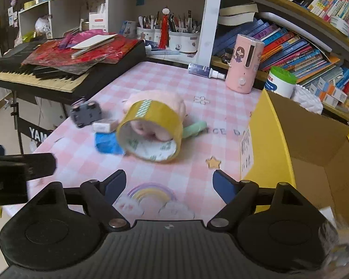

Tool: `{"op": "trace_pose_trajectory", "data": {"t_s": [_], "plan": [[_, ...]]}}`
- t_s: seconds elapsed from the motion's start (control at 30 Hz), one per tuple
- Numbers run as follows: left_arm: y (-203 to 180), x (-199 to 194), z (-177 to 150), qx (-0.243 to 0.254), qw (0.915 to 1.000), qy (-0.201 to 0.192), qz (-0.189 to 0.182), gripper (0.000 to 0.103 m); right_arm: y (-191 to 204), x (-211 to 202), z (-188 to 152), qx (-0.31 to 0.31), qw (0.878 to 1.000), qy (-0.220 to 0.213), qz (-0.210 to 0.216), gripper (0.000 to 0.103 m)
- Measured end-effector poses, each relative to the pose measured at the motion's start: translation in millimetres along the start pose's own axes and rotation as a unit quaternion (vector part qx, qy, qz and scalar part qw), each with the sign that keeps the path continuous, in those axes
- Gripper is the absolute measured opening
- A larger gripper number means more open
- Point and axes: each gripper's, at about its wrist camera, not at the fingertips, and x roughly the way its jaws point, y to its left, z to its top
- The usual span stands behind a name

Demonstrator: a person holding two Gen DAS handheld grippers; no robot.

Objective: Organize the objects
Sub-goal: 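Grasp the yellow tape roll with the right tool while the left tool grasps the grey toy truck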

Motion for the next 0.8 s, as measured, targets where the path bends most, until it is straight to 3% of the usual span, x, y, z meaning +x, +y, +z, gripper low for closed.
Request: {"op": "trace_pose_trajectory", "data": {"t_s": [0.3,0.5,0.67,0.73,0.8], "plan": [[4.6,31.9,32.0,-0.019,0.9992,0.0,0.036,0.092,-1.6,58.9,26.0,-0.01,1.0,-0.008,-0.006,0.063],[4.6,69.6,56.9,-0.036,0.9978,0.006,0.056,0.092,-3.9,82.4,33.7,-0.009,1.0,-0.001,0.003,0.053],[-1.3,109.1,71.4,-0.04,0.9963,0.014,0.075,0.091,-7.2,93.1,37.1,-0.006,1.0,-0.001,0.005,0.05],[-3.7,126.3,75.5,-0.038,0.9952,0.023,0.088,0.091,-10.0,96.0,37.8,-0.004,1.0,-0.001,0.005,0.044],[-6.0,138.5,78.8,-0.036,0.9946,0.025,0.094,0.091,-13.5,98.8,38.9,0.001,1.0,0.005,0.012,0.023]]}}
